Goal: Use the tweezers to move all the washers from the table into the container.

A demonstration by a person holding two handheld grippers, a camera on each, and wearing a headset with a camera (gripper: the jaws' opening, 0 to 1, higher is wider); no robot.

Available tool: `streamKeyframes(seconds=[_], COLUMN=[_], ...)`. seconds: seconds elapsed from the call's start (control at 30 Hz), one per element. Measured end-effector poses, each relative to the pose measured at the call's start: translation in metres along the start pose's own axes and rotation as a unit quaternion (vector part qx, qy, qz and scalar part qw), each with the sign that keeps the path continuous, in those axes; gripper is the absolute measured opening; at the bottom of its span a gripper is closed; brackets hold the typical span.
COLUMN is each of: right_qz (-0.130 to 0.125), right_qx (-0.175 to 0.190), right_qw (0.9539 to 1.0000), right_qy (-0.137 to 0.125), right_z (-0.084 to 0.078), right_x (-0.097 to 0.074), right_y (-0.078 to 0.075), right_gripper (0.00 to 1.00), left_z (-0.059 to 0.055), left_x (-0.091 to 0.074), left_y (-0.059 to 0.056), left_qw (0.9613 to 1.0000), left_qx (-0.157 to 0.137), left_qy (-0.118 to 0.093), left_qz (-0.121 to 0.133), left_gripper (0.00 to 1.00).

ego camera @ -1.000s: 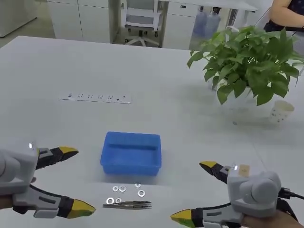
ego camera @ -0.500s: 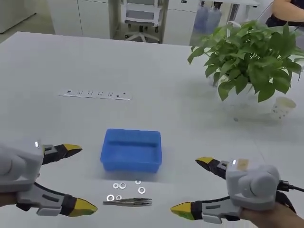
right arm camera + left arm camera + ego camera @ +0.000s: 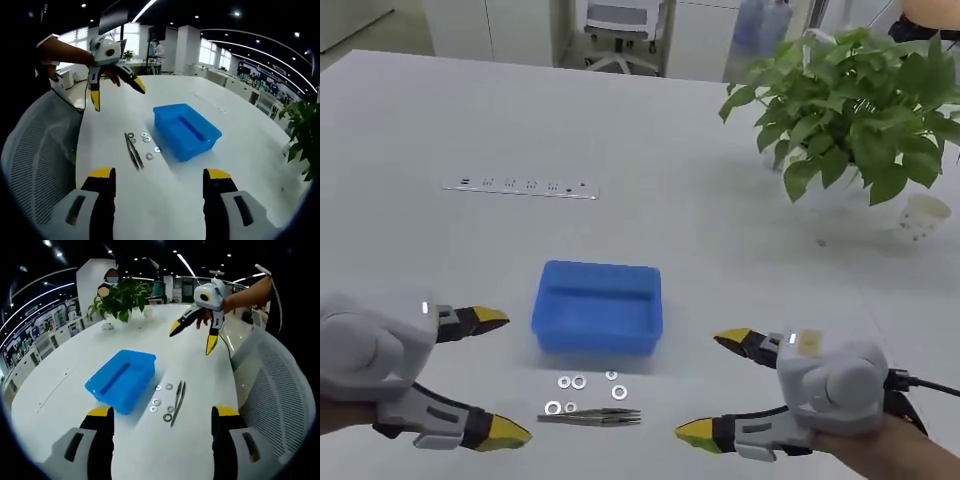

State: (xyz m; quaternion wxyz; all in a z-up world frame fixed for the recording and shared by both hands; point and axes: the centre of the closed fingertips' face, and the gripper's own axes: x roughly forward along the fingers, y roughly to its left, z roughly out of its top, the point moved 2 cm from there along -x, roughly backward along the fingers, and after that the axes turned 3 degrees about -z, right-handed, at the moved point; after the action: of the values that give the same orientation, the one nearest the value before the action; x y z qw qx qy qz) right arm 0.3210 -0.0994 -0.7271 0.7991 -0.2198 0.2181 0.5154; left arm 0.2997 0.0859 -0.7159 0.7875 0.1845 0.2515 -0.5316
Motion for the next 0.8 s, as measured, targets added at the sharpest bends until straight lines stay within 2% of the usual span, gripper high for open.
streamKeyframes(seconds=[0.4,0.63,0.7,0.8], right_qz=[0.045,0.071,0.077,0.088], right_qx=[-0.052,-0.072,-0.078,-0.086], right_qw=[0.9972,0.9939,0.9930,0.9911], right_qy=[0.028,0.042,0.045,0.051], right_z=[-0.002,-0.004,-0.005,-0.006], right_x=[0.020,0.030,0.032,0.038], right_y=[0.012,0.019,0.021,0.025], right_gripper=[0.54,0.47,0.45,0.42], left_z=[-0.008,-0.018,-0.016,-0.021], left_x=[0.014,0.023,0.022,0.026], left_y=[-0.005,-0.007,-0.009,-0.011], left_qw=[0.9993,0.9981,0.9976,0.9965], left_qx=[0.016,0.023,0.025,0.034], left_qy=[0.027,0.044,0.049,0.059], left_qz=[-0.023,-0.038,-0.043,-0.049], left_gripper=[0.66,0.55,0.52,0.48])
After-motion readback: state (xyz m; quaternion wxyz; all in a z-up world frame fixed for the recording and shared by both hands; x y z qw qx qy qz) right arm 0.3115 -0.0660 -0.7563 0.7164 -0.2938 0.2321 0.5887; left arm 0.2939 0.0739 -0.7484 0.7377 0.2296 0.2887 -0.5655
